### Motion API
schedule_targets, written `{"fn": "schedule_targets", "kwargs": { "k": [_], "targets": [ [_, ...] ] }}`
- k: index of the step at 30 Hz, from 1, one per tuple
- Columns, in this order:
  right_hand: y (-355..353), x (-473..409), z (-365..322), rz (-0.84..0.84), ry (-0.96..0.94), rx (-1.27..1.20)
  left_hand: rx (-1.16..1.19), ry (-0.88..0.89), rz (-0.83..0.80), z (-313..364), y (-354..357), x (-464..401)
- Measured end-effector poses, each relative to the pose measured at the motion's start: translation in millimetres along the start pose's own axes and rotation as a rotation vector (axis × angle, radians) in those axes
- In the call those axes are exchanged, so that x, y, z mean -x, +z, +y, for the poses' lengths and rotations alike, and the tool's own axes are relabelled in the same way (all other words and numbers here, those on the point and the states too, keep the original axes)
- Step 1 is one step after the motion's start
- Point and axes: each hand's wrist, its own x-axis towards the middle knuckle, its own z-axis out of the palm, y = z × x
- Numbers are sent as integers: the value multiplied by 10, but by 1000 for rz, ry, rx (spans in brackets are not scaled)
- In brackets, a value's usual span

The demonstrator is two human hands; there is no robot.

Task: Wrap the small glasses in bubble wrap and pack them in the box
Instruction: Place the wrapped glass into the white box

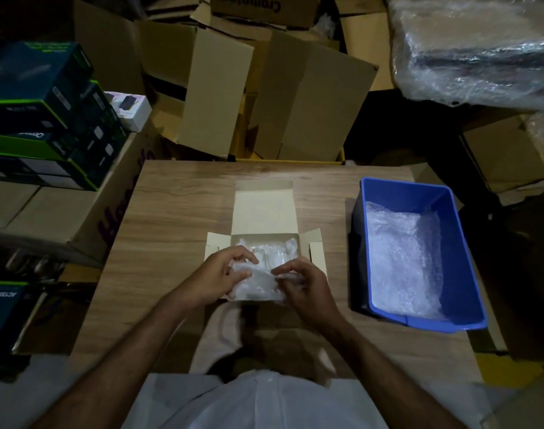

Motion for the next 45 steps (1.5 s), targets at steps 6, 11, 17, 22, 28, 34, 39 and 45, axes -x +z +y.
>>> {"fn": "schedule_targets", "kwargs": {
  "k": [6,11,17,22,28,34,39,45],
  "targets": [
    [89,-6,89,65,261,-167,111,-65,-124,32,-83,-396],
    [231,-87,256,147,236,130,-121,26,-123,-106,-109,-710],
    [447,-160,277,127,148,432,-419,143,45,-302,83,-1031],
    [514,-165,382,53,152,575,-573,225,185,-388,234,-1009],
    [469,-163,469,-1,81,572,-533,180,124,-545,182,-742],
    [430,-233,502,-113,-64,778,-693,71,101,-462,174,-655],
    [469,-283,437,-216,-9,909,-777,17,46,-372,123,-674],
    [538,-361,359,-317,94,1083,-896,8,-59,-308,91,-782]
  ]
}}
